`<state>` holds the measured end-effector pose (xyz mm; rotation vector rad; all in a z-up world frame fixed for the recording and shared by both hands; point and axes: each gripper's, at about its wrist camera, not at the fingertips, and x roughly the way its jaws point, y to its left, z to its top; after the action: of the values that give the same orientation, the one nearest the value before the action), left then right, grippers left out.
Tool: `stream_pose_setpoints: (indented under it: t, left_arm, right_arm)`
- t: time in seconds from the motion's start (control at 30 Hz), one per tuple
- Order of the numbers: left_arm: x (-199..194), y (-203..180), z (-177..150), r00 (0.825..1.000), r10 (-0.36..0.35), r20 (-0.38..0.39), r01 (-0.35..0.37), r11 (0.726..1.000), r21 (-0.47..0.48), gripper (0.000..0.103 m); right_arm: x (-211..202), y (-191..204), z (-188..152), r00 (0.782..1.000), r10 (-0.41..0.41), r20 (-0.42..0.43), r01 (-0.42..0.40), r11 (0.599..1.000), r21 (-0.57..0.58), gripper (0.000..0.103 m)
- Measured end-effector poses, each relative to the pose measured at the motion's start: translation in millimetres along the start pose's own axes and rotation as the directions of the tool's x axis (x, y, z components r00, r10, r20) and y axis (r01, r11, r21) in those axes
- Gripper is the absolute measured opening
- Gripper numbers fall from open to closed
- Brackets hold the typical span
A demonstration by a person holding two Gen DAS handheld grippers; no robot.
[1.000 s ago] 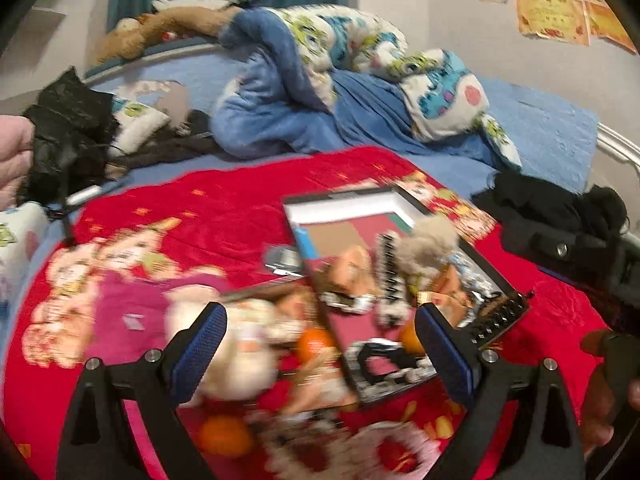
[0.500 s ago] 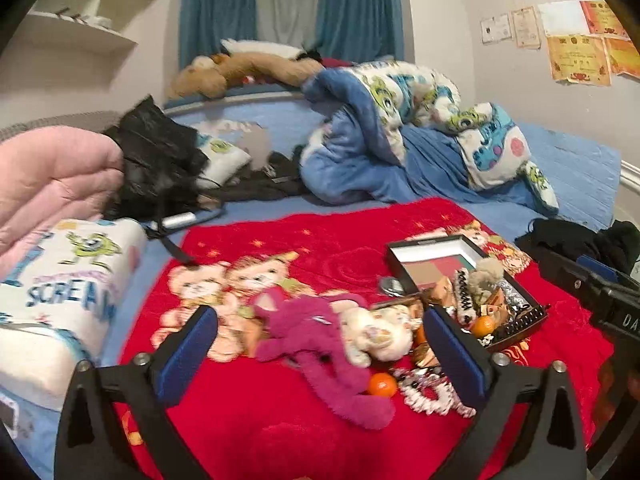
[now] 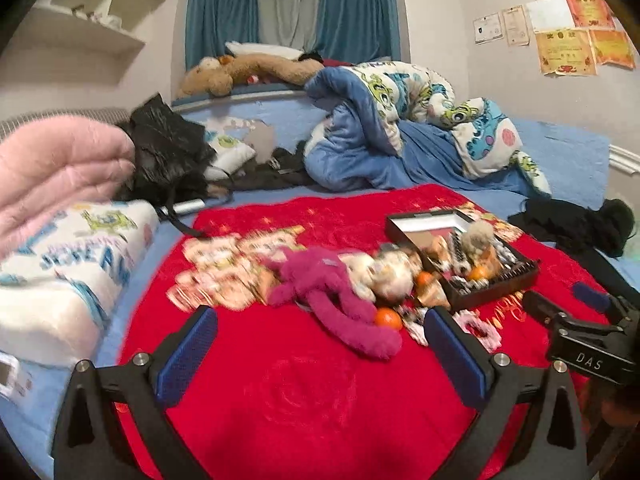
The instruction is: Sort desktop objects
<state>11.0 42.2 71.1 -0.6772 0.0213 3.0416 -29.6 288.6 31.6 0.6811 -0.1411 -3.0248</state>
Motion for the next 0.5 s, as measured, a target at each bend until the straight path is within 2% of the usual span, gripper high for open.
stream_pose_setpoints:
  t: [0.13, 0.27, 0.4, 0.5]
  left_arm:
    - [13.4, -3.1, -18.3, 1.0, 0.004, -0.013, -0.004, 1.0, 0.017, 0.103]
    - [22.5, 1.6, -32.3, 0.999, -0.043, -0.028, 0.043, 0.999, -0.019, 0.103]
    - [32.6, 7.7, -36.1, 0.998, -0.026, -0.057, 0.023, 0.998, -0.052, 0.103]
    - [34.3, 12.8, -36.2, 0.996, -0.049, -0.072, 0.044, 0.996, -0.074, 0.103]
  right_arm:
    - [-0.2, 1.5, -15.7, 1.0, 0.014, -0.021, -0.014, 1.0, 0.002, 0.103]
    - [0.3, 7.3, -20.3, 1.0, -0.004, -0.002, 0.004, 1.0, 0.001, 0.103]
    - [10.0, 21.0, -22.3, 0.998, -0.064, -0.013, 0.063, 0.994, -0.084, 0.103]
    - [17.3, 28.6, -24.3, 0.996, -0.087, -0.021, 0.083, 0.988, -0.131, 0.103]
